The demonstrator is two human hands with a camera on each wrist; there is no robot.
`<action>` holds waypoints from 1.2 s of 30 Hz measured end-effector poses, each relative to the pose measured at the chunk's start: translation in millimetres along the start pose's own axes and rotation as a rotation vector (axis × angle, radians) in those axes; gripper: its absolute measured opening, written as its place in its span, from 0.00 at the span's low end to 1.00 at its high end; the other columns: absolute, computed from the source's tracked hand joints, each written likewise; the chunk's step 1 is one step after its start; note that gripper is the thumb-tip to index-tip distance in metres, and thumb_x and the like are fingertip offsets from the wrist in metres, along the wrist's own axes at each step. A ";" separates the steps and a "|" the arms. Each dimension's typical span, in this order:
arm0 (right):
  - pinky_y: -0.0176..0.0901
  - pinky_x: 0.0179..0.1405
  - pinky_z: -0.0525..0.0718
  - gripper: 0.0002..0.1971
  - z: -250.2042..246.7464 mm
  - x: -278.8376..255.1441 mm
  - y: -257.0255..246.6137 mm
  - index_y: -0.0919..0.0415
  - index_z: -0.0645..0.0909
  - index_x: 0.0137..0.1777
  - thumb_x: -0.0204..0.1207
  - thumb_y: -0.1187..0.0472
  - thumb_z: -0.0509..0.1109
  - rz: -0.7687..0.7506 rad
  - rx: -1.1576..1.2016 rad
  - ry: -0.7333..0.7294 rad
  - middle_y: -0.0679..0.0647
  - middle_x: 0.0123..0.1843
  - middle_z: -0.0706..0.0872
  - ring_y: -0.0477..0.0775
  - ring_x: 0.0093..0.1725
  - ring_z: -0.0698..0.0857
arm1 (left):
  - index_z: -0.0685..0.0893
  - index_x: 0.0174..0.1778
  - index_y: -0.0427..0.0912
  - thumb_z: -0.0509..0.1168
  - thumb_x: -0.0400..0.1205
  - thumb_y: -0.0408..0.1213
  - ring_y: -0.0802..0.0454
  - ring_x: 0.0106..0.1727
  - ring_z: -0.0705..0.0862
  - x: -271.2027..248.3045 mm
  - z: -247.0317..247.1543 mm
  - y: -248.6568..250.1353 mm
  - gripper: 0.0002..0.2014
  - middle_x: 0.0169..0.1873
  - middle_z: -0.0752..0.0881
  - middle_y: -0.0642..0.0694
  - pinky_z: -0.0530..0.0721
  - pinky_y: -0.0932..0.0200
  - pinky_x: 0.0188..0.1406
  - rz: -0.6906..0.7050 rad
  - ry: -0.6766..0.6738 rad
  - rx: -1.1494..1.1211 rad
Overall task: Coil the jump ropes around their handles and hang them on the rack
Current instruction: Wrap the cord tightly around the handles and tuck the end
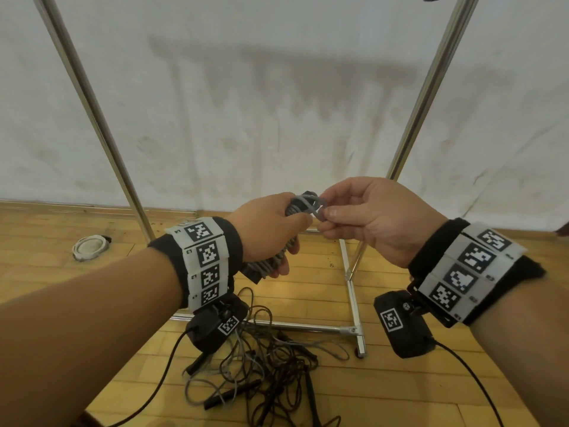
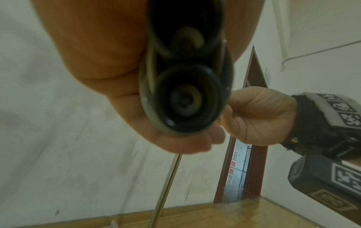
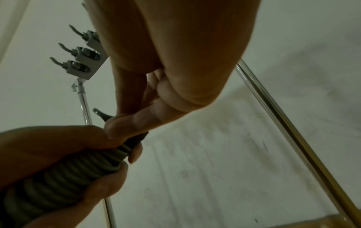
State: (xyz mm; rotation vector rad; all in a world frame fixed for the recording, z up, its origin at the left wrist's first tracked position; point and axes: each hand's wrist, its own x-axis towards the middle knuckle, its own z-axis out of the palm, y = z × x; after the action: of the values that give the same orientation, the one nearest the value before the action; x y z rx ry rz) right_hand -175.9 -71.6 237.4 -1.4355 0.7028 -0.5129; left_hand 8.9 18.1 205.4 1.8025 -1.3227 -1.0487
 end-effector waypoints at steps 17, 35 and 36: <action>0.40 0.37 0.88 0.09 24.7 13.3 28.3 0.52 0.85 0.55 0.78 0.61 0.79 -0.250 -0.190 0.287 0.55 0.42 0.91 0.46 0.36 0.89 | 0.77 0.56 0.62 0.64 0.91 0.51 0.39 0.31 0.94 -6.9 -0.1 0.6 0.03 0.38 0.94 0.46 0.92 0.48 0.29 0.061 -0.016 -0.008; 0.50 0.46 0.91 0.08 39.7 15.2 30.1 0.61 0.87 0.54 0.77 0.69 0.78 -0.229 0.073 0.346 0.65 0.49 0.92 0.59 0.43 0.90 | 0.82 0.63 0.56 0.52 0.87 0.72 0.41 0.28 0.91 -6.1 11.4 3.0 0.27 0.38 0.91 0.40 0.92 0.45 0.30 0.102 0.179 -0.033; 0.50 0.46 0.91 0.07 40.1 15.5 30.3 0.61 0.87 0.53 0.77 0.69 0.78 -0.249 0.041 0.345 0.64 0.49 0.92 0.61 0.44 0.91 | 0.82 0.62 0.54 0.54 0.88 0.68 0.41 0.27 0.91 -5.4 11.0 2.5 0.24 0.37 0.90 0.40 0.92 0.45 0.30 0.092 0.180 -0.049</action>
State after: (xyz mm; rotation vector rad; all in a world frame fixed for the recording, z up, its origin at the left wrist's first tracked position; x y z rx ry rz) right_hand -139.6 -51.4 205.2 -1.4183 0.7835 -0.9802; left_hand -2.9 22.1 203.6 1.7390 -1.2472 -0.8415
